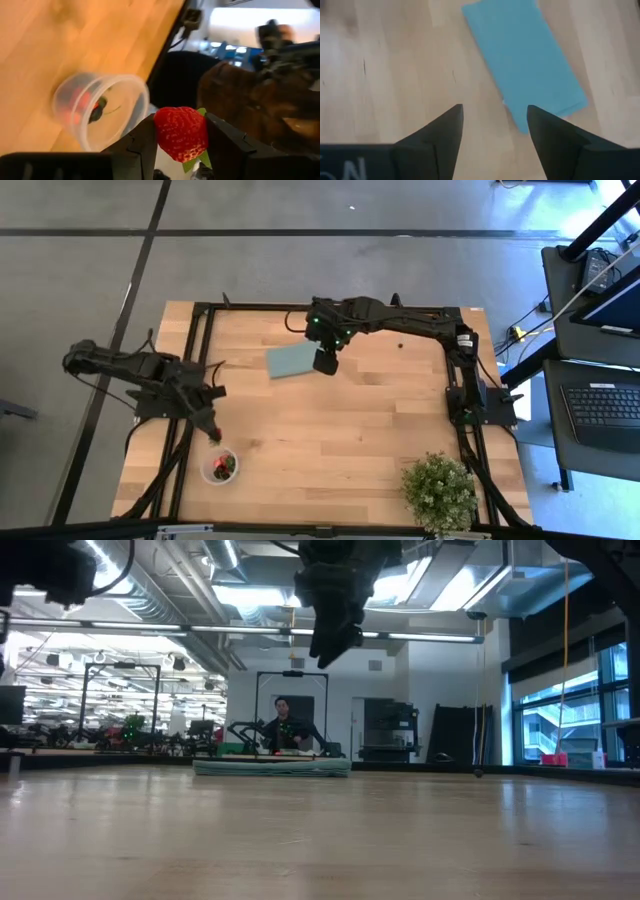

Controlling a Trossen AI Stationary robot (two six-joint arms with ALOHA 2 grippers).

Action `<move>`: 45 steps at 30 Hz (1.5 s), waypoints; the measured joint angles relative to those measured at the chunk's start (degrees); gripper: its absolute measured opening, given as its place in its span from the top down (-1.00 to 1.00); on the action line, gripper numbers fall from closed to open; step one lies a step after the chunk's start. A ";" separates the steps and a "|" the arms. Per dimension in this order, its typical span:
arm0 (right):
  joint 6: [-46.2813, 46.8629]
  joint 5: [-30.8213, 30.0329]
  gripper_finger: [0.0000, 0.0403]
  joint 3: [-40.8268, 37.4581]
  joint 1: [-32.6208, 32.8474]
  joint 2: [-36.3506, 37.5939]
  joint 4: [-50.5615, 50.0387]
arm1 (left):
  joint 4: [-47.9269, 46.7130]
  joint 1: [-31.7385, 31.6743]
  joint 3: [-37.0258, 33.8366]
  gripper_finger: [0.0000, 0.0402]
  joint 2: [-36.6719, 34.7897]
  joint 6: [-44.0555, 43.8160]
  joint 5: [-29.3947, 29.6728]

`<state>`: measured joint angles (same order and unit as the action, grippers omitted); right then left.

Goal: Pick and placing Produce into tupperware
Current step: Put the strawberry into the transparent container

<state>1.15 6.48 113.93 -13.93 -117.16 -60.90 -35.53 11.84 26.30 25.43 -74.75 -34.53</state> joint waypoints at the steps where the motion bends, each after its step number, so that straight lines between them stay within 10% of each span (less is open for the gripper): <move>1: -0.11 0.00 -0.11 0.00 -0.07 0.00 0.40 | 0.04 1.50 0.00 0.32 0.87 -1.13 1.13; 20: -2.68 0.02 -0.11 0.00 -2.68 0.00 3.88 | 4.57 21.43 3.72 0.36 29.81 -7.11 9.76; 27: -3.20 0.02 -0.11 0.00 -2.68 0.00 4.59 | -4.59 23.87 11.10 0.33 37.73 -5.46 20.28; 45: -3.20 0.04 -0.11 -0.02 -2.68 0.00 4.52 | -8.75 26.36 16.68 0.27 46.14 -6.09 24.51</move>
<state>-2.04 6.52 113.91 -16.60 -117.16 -56.38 -44.27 38.20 42.98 71.57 -80.84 -10.02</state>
